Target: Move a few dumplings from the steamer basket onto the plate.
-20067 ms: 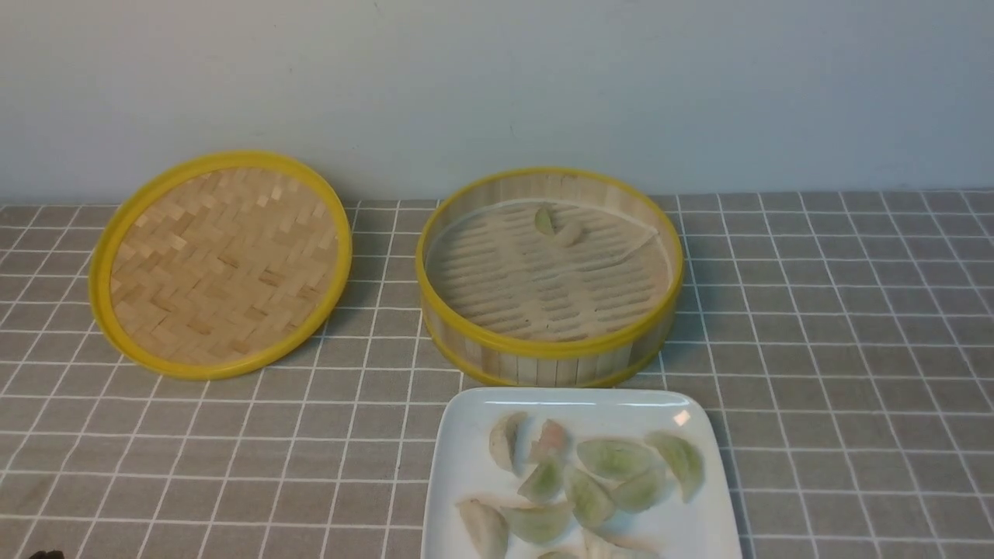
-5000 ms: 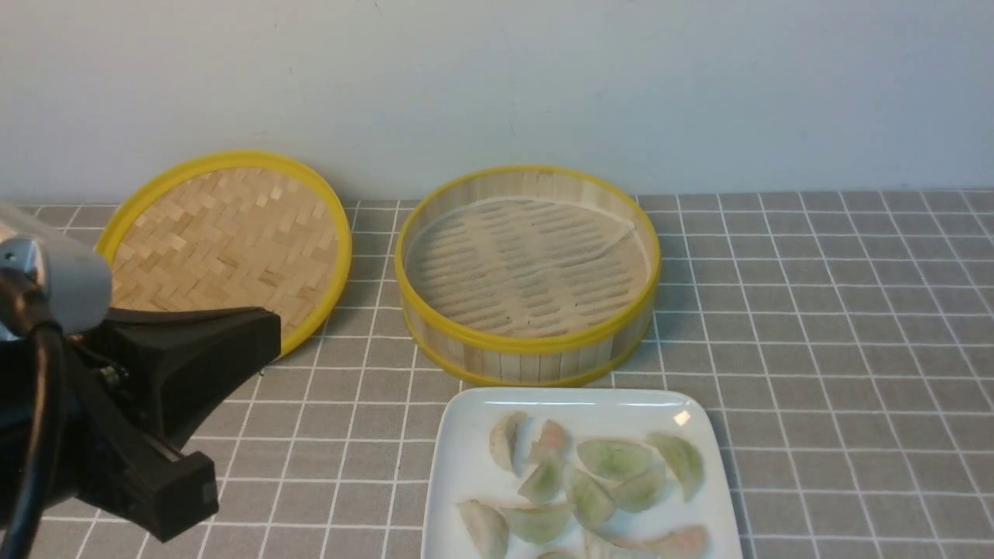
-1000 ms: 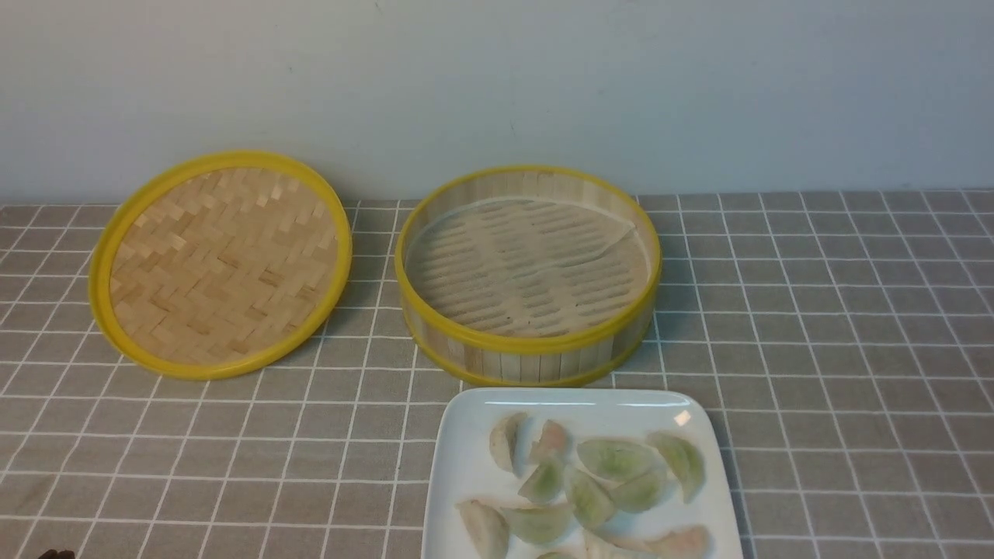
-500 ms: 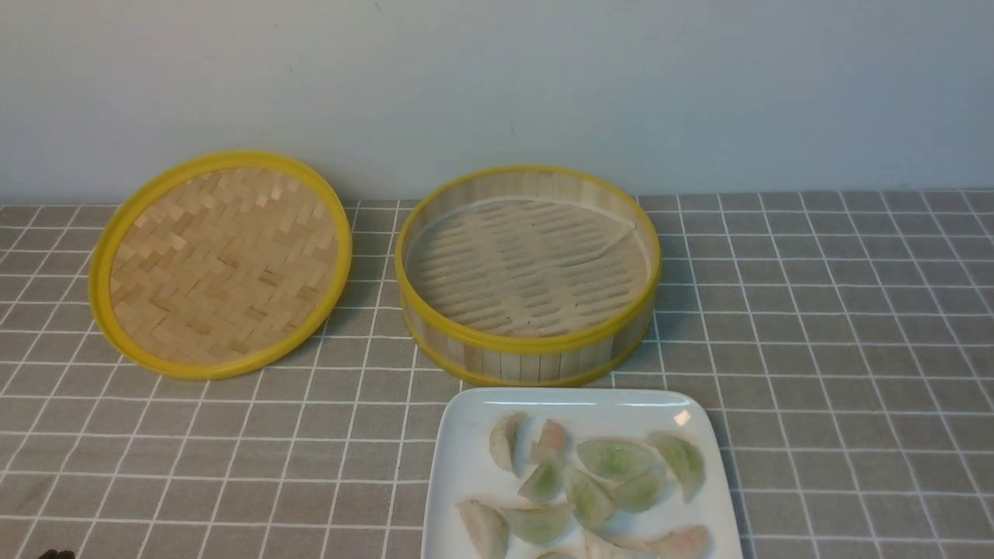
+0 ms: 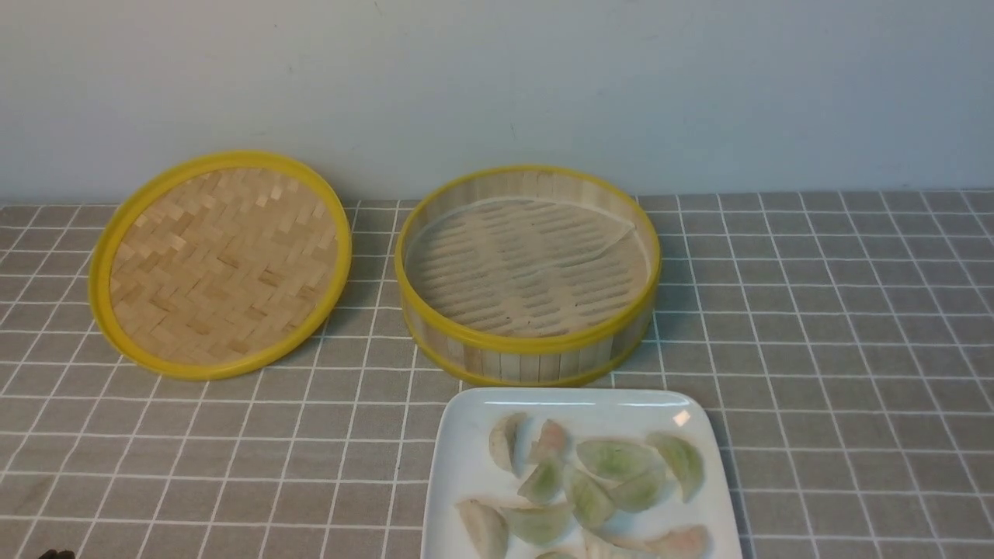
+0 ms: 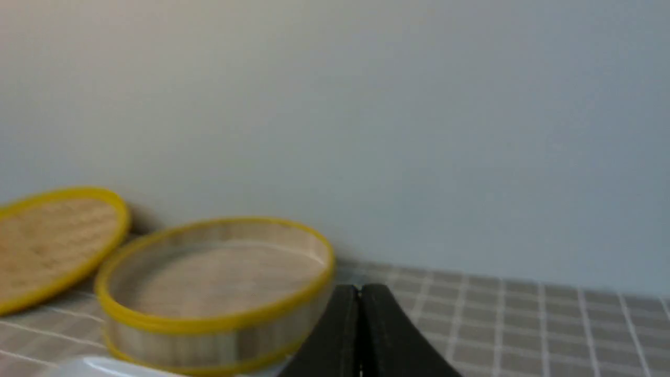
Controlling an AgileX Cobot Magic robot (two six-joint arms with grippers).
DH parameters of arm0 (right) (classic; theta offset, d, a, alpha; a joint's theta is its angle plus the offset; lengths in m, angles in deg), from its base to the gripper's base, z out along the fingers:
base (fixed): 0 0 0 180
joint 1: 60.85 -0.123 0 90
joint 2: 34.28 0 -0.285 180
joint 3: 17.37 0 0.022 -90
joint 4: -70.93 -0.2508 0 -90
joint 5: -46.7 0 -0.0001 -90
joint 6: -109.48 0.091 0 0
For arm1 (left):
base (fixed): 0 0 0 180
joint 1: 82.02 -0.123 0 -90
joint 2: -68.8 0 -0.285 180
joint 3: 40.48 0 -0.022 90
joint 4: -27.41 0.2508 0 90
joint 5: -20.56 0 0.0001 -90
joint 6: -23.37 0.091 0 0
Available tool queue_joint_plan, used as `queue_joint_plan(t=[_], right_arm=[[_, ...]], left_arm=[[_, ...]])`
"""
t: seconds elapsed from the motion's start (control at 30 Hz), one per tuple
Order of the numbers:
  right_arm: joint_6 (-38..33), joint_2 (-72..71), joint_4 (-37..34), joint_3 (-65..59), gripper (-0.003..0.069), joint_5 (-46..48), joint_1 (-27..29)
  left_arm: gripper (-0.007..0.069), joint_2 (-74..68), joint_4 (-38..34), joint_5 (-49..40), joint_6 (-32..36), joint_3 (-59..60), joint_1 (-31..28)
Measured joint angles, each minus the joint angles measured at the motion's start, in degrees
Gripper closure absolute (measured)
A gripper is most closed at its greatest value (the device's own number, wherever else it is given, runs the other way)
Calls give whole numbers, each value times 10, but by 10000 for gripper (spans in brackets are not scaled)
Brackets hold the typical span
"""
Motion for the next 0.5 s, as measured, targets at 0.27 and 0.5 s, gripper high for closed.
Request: queue_joint_plan(t=[0.27,0.5], right_arm=[[0,-13,4,-98,669,20,71],[0,-14,4,-98,669,22,73]], left_arm=[[629,0,0,-1,0,0,0],[629,0,-1,-1,0,0,0]])
